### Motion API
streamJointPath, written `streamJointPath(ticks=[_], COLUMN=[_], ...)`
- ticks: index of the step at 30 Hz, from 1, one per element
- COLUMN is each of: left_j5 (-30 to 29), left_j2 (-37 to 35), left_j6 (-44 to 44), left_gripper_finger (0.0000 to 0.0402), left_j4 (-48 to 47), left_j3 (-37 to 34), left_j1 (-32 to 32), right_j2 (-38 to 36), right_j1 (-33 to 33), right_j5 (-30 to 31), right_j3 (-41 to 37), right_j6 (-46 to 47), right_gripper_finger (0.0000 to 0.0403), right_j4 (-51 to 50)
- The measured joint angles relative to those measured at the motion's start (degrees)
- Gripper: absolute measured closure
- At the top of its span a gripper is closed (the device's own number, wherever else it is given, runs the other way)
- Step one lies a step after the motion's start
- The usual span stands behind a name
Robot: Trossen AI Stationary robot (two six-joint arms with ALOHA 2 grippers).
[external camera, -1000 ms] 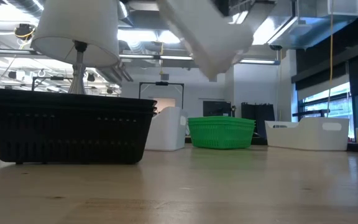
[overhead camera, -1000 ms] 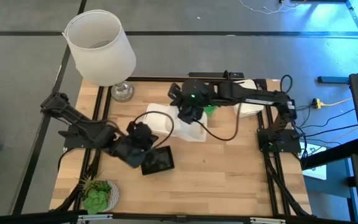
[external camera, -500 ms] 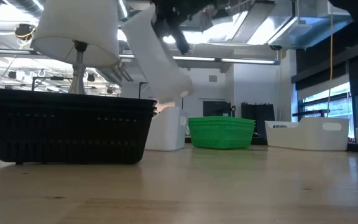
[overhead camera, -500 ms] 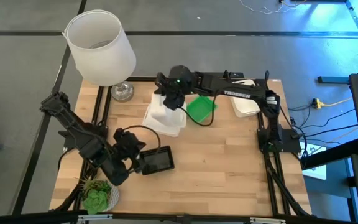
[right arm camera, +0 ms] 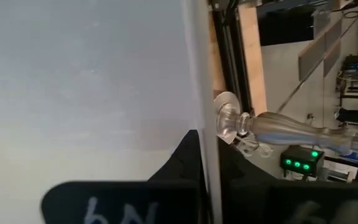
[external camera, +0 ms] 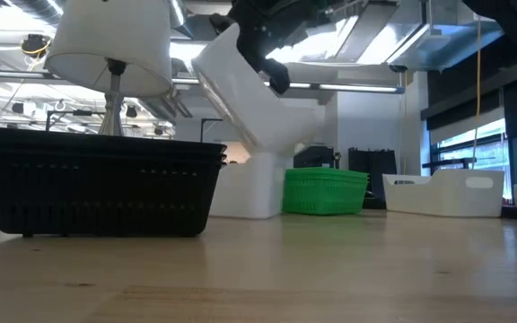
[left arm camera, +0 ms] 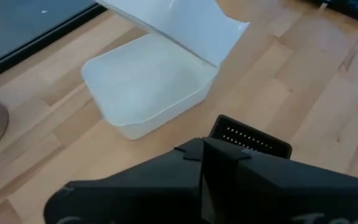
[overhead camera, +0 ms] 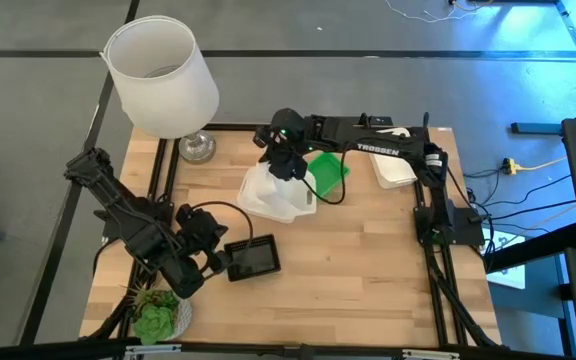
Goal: Stack baskets by color
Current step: Stack the bottom right white bin on the top left white bin
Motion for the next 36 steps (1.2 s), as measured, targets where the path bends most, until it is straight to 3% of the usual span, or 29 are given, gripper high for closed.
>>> streamJointPath(ticks=[11,25,36], left_j5=[0.46,1.08,2.01], left_j2=[0.0,0.02,0.02], left_j6=[0.0,0.02,-0.11], left_gripper_finger=[0.0402,0.0402,0.0402], left_j4=[-0.18,-0.21,-0.34], left_j3=[0.0,0.0,0.0], left_j1=[0.0,0.0,0.0], right_j2=[0.0,0.0,0.0], right_j1=[0.28,2.38,4.44], right_j5=[0.11,2.06,1.07], right_j3=[0.0,0.0,0.0], right_j6=[3.16,9.2,11.07], right_gripper_finger=[0.0403,0.0403,0.0403], right_j4=[-4.85,-23.16,-31.2])
